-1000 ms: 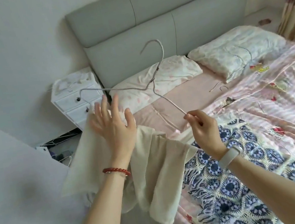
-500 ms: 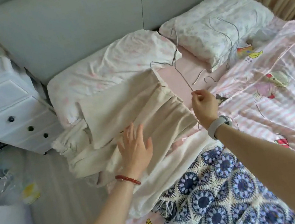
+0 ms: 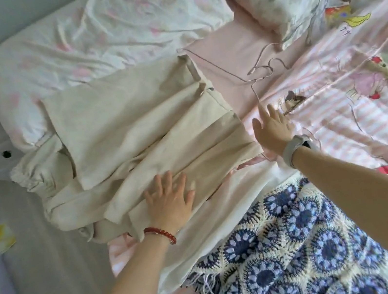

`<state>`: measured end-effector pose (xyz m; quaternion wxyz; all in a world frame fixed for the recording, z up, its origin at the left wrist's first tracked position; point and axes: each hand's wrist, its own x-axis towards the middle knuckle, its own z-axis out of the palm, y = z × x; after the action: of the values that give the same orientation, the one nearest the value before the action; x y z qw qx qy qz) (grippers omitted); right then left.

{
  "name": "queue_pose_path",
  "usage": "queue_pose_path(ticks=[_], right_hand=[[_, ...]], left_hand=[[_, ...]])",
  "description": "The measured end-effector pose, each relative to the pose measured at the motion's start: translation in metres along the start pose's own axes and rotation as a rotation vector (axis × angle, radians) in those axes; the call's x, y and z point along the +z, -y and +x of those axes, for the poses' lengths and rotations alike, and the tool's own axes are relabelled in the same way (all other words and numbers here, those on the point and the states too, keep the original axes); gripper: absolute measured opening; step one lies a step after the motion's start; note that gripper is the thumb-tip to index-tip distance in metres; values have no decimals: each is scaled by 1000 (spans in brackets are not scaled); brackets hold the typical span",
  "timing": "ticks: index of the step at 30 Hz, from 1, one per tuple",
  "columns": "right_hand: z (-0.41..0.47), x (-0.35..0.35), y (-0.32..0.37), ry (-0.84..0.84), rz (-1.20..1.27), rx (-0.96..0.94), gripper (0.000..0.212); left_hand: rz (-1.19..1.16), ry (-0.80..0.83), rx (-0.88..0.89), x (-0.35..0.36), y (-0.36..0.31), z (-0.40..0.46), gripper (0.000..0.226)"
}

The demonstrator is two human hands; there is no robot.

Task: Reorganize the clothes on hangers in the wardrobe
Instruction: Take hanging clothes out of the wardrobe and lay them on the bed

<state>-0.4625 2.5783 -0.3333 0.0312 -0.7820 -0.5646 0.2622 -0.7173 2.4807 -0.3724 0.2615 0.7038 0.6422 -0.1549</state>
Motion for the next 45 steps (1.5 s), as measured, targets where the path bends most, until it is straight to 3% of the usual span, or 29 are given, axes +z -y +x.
queue_pose_path(ticks=[3,9,13,17,22,26,29,33,40,45], right_hand=[[-28,8,9,11,-47,-122,51],[-97,-6,38,-62,100,-247,48],[-159,-36,56,-154,172,-355,46],[-250,-56,63,-201,181,-463,44],[-382,-51,48,-222,175,-612,43],[-481,-21,17,-115,162,-674,43],[-542,2,2,-26,202,-732,39],[-612,21,18,66,204,-952,32],[-743,43,84,217,185,-1539,28],[-850,94,151,269,164,-1766,32]], left_hand=[[-5,-107,-4,-13,-1,-10,49],[-94,-316,7,-69,-15,-53,47],[-60,-529,13,-106,-21,-117,47],[-77,-632,-7,-110,-27,-207,48],[-114,-714,-30,-65,-31,-339,44],[-199,-723,-57,5,-36,-445,41],[-241,-627,-80,58,-33,-521,41],[-209,-653,-83,97,-9,-612,35],[-95,-956,-420,120,62,-763,31],[11,-990,-935,158,111,-887,37]])
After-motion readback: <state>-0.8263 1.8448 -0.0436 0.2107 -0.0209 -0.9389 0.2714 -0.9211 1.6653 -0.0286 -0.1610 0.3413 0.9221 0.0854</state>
